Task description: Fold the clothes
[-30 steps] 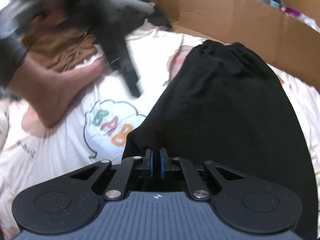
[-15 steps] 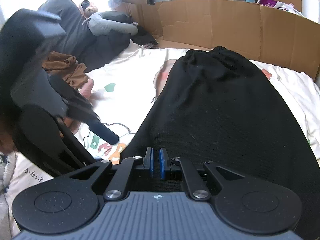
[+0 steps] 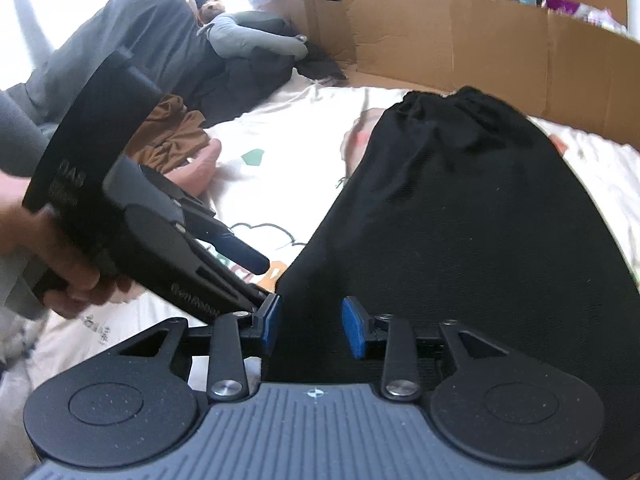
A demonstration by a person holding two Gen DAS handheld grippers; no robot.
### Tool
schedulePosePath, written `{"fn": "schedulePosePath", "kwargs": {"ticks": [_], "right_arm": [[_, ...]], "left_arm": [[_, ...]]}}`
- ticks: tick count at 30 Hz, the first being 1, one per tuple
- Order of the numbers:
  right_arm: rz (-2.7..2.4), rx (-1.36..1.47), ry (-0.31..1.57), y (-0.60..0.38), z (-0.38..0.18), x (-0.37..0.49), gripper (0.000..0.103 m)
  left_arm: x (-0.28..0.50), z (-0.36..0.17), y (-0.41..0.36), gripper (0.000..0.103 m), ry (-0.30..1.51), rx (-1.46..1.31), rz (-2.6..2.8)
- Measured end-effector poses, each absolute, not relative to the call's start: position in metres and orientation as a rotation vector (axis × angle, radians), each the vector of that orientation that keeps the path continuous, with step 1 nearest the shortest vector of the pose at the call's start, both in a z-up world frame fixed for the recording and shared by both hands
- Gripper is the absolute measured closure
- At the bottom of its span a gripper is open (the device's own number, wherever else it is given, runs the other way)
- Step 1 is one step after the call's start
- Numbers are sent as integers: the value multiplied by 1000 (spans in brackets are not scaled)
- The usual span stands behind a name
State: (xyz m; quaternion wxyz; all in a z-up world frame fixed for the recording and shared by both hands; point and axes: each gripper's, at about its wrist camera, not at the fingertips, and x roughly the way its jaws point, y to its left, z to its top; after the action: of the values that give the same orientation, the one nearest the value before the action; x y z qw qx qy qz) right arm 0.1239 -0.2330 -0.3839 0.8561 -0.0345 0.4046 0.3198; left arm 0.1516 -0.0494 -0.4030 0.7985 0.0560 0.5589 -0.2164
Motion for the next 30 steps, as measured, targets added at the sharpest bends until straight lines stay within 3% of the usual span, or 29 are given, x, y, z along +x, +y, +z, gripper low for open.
{"fn": "schedulePosePath", "kwargs": {"ticks": [12,15,19,30], "right_arm": [[675,-167,891,-218,-399,119,62],[637,-174,888,-223,-400,122,83],[597,-140,888,-234,-399,126,98],[590,-88,875,-246,-398,127,102]], "left_arm": [[178,-396,-33,38,1196,-82,-458],[179,-398,-31,38,1200,-141,-425],[167,-406,-38,38,1202,-145,-399],[156,-424,-41,37,1191,-58,-360]]}}
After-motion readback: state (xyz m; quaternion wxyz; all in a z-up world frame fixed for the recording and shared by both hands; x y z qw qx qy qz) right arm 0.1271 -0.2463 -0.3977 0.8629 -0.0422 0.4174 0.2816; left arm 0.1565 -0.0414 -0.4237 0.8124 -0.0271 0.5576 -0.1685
